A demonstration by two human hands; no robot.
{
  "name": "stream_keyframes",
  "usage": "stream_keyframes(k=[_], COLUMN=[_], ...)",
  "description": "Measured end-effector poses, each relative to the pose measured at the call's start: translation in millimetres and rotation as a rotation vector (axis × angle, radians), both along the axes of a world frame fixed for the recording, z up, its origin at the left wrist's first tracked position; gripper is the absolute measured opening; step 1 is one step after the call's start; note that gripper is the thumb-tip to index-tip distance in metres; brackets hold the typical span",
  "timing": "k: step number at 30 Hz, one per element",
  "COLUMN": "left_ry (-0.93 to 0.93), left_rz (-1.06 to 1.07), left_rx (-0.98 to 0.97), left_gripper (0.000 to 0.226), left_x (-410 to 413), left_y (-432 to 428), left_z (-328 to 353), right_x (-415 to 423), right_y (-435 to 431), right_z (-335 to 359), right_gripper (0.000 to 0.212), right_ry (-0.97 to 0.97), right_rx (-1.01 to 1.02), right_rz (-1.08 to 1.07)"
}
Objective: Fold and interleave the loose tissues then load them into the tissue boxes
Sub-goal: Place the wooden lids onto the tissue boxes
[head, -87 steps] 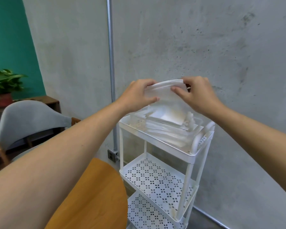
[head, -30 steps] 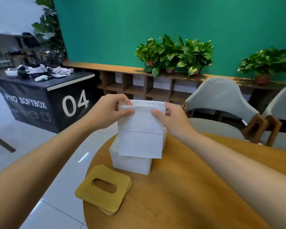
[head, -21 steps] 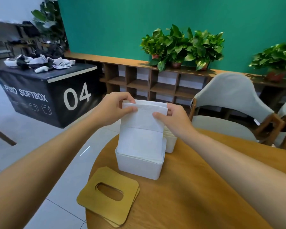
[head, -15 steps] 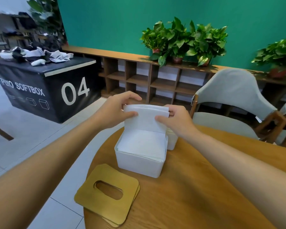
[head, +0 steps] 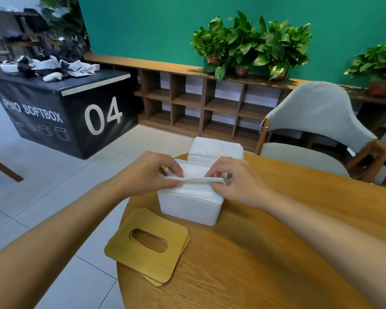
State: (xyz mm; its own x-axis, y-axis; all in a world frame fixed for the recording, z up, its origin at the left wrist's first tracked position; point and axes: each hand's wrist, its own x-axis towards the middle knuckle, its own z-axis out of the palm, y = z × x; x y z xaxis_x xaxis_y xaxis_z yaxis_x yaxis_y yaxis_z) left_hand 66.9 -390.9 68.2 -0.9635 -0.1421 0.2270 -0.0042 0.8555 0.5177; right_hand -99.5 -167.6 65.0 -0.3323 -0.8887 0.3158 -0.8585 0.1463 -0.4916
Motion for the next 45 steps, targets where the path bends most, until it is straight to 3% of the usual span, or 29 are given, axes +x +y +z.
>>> stream_keyframes(k=[4,8,13,20,26,29,32,34,37,42,45], left_ry=[-0.009,-0.011,-0.134,-0.227,-0.135,0.045,0.043,-0.054,-0.301,-0.61,-0.735], left_rz=[-0.015,-0.023,-0.019,0.002,-0.008,0.041,0.09,0.091,0.052,-0.097,-0.122], left_rx=[0.031,-0.073,-0.116,-0.281,-0.223,-0.138,-0.091,-0.084,-0.083,-0.124,-0.163], left_gripper=[0.017,0.027,0.035,0.034,0.032,0.029,0.029,0.04,0.074,0.124,0.143], left_x=[-1.5,-5.9,-12.1,-23.5,-2.5,23.4,52.4,70.0,91.1,101.8,96.7], left_y=[4.0,-2.2,0.0,13.8,20.1,22.6,21.0,17.2,15.3,10.8,0.3], left_z=[1.5,-2.1,-4.8,1.8,5.9,10.3,13.9,10.3,-1.8,-25.2,-39.0], right_x=[3.9,1.7,-2.1,4.1,12.0,28.4,55.8,76.3,102.7,132.8,143.6], right_y=[4.5,-0.1,-6.2,-14.8,-5.1,5.4,15.3,18.1,17.1,9.0,4.3], right_z=[-3.8,-0.2,0.3,0.5,-1.3,-0.9,-0.5,-5.2,-21.1,-48.6,-61.4], right_gripper=[0.014,0.014,0.033,0.038,0.035,0.029,0.021,0.019,0.025,0.081,0.11], right_ry=[-0.029,-0.008,0.029,0.132,0.086,0.165,0.156,0.141,0.104,-0.025,-0.04], right_rx=[0.031,-0.01,0.189,0.311,0.209,0.043,-0.095,-0.09,-0.052,0.247,0.387], right_rz=[0.017,-0.017,-0.016,-0.056,-0.116,-0.158,-0.092,-0.008,0.075,0.025,-0.022])
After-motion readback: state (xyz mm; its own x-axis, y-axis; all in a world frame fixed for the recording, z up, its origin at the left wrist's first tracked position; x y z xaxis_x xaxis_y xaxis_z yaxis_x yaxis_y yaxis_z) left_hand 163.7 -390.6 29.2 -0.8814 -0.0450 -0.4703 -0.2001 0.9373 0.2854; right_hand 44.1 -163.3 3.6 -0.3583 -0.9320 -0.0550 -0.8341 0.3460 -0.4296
